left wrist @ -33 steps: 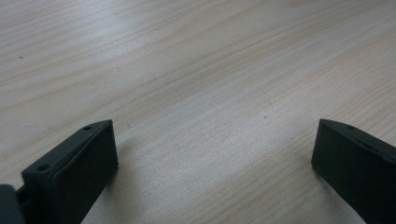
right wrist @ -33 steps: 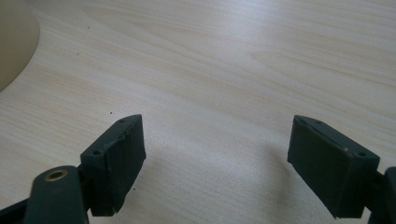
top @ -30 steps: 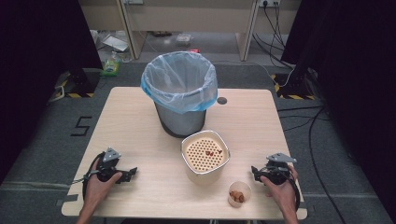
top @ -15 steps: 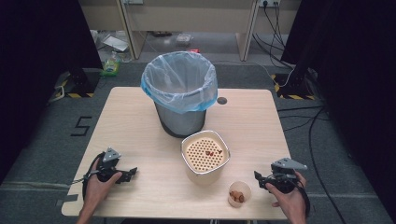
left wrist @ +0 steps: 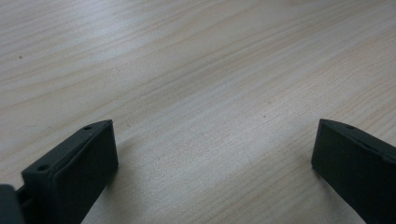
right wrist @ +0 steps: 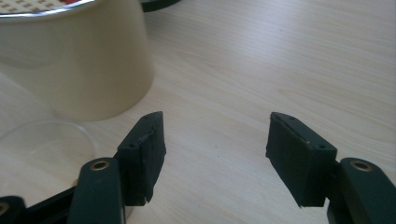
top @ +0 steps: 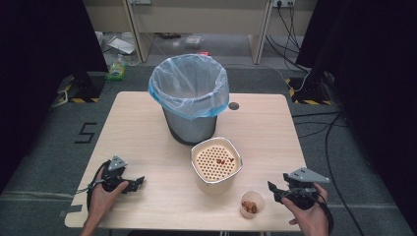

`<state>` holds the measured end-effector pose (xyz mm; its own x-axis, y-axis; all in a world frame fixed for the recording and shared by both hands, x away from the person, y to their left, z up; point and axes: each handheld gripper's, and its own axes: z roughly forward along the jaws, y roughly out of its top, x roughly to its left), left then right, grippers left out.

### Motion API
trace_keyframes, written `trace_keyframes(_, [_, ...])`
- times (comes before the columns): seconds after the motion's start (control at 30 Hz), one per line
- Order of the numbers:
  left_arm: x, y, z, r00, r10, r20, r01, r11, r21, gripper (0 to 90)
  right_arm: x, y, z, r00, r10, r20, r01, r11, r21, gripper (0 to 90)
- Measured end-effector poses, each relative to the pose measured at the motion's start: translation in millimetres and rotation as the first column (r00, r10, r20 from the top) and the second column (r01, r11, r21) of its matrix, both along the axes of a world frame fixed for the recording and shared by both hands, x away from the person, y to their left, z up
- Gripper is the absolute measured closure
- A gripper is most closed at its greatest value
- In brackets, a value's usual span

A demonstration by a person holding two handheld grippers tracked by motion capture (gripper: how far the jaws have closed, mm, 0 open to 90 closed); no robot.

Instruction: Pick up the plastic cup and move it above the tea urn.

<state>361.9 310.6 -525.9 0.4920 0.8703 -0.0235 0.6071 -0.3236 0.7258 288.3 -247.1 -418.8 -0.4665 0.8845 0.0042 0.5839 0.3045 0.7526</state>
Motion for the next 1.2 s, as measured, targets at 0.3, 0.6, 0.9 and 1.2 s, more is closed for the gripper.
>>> trace_keyframes(0.3, [0.0, 0.0, 0.0, 1.0000, 0.000, 0.000, 0.000, 1.0000, 0.000, 0.0, -10.4, 19.5, 14.8, 0.9955, 0.094, 0.014, -0.094, 0.995, -0.019, 47.2])
trace_keyframes(0.6, [0.0, 0.0, 0.0, 1.0000, 0.000, 0.000, 0.000, 1.0000, 0.000, 0.0, -10.0, 31.0, 9.3, 0.9887, 0.150, -0.004, -0.150, 0.988, -0.024, 51.1])
trace_keyframes(0.9, [0.0, 0.0, 0.0, 1.0000, 0.000, 0.000, 0.000, 1.0000, 0.000, 0.0, -8.7, 38.0, 1.8, 0.9810, 0.192, -0.029, -0.193, 0.981, -0.037, 54.4])
trace_keyframes(1.2, [0.0, 0.0, 0.0, 1.0000, 0.000, 0.000, 0.000, 1.0000, 0.000, 0.0, -6.4, 40.5, -8.8, 0.9714, 0.229, -0.064, -0.232, 0.972, -0.047, 62.2])
